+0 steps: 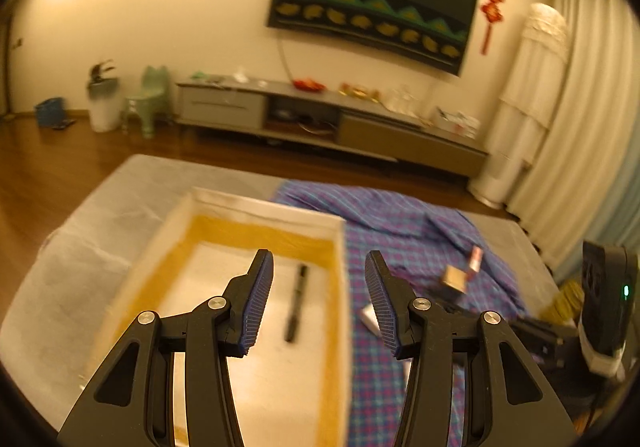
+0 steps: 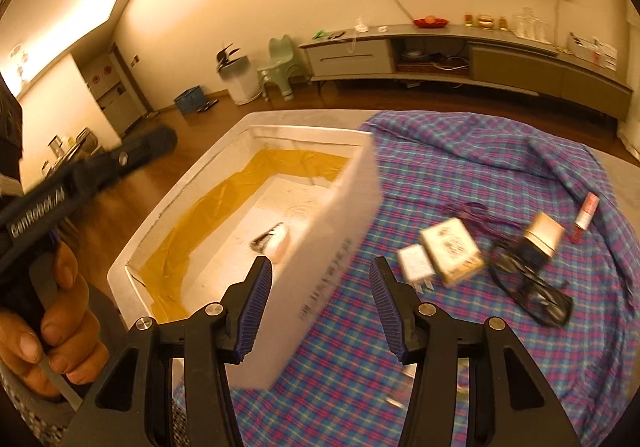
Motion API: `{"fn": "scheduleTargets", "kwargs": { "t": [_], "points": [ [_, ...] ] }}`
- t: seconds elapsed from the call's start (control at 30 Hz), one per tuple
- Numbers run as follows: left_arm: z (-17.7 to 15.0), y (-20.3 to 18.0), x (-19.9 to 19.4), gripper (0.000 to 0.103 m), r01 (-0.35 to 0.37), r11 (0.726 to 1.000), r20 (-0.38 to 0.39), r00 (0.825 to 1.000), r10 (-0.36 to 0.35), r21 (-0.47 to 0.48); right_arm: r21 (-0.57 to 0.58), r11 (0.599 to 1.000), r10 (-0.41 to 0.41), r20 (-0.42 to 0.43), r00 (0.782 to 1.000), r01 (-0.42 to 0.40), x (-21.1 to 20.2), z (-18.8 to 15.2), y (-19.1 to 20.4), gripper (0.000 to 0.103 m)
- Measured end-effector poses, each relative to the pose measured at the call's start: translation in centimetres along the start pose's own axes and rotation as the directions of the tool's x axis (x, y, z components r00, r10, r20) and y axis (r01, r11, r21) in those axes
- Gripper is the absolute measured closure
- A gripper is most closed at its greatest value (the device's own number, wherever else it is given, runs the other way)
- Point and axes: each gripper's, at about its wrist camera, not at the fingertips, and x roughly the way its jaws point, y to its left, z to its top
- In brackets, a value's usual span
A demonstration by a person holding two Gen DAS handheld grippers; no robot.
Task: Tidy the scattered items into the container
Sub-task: 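Withdraw both grippers from the box back over the plaid sheet, then grasp the white lip-balm tube with the left gripper while the right grasps the green tape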
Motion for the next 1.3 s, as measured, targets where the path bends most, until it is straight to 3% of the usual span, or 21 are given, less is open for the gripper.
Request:
{"fn": "scheduleTargets", "kwargs": {
  "t": [0.2,0.33,0.53,0.63,0.67,0.7,1.0,1.2,1.23,1.3],
  "points": [
    [-2.4,-5.9,1.2,0.052,0.096,0.986,-0.078,0.993,-0.086,0.136,0.074,0.995,-0.071,-0.009,0.997,0.072,-2.2,-2.0,-5.2,0.051],
    [-5.7,-9.4,3.3,0.052,0.145,0.972,-0.189,0.976,-0.110,0.187,0.094,0.989,-0.105,-0.057,0.993,0.110,-1.9,-3.5,-7.8,0.052],
    [-10.9,-12.6,8.1,0.052,0.140,0.953,-0.350,0.936,-0.039,0.268,0.021,0.992,-0.117,-0.168,0.979,0.122,0.3,-6.6,-9.9,0.052],
    [-12.5,-12.7,9.6,0.052,0.131,0.951,-0.382,0.924,-0.015,0.280,-0.028,0.992,-0.128,-0.203,0.971,0.125,1.6,-7.9,-10.5,0.062],
    [-12.8,-12.7,9.9,0.052,0.133,0.951,-0.388,0.922,-0.014,0.280,-0.042,0.992,-0.127,-0.218,0.968,0.120,2.1,-8.3,-10.6,0.073],
    [-13.1,-12.7,10.3,0.052,0.134,0.950,-0.392,0.920,-0.014,0.281,-0.055,0.992,-0.120,-0.227,0.966,0.110,2.5,-8.5,-10.7,0.077],
    [-15.3,-13.4,12.8,0.052,0.163,0.942,-0.433,0.901,-0.020,0.294,-0.174,0.978,-0.156,-0.257,0.954,0.113,5.4,-9.9,-11.4,0.076],
    [-17.1,-13.3,14.9,0.052,0.146,0.941,-0.464,0.886,0.013,0.307,-0.306,0.943,-0.197,-0.203,0.959,0.129,6.1,-10.8,-11.3,0.072],
    [-17.2,-13.3,14.9,0.052,0.138,0.938,-0.441,0.897,0.017,0.318,-0.318,0.939,-0.203,-0.217,0.955,0.127,6.6,-11.1,-11.4,0.072],
    [-17.3,-13.2,15.0,0.051,0.136,0.936,-0.432,0.902,0.018,0.325,-0.316,0.941,-0.189,-0.198,0.962,0.120,6.8,-11.0,-11.6,0.071]
  ]
}}
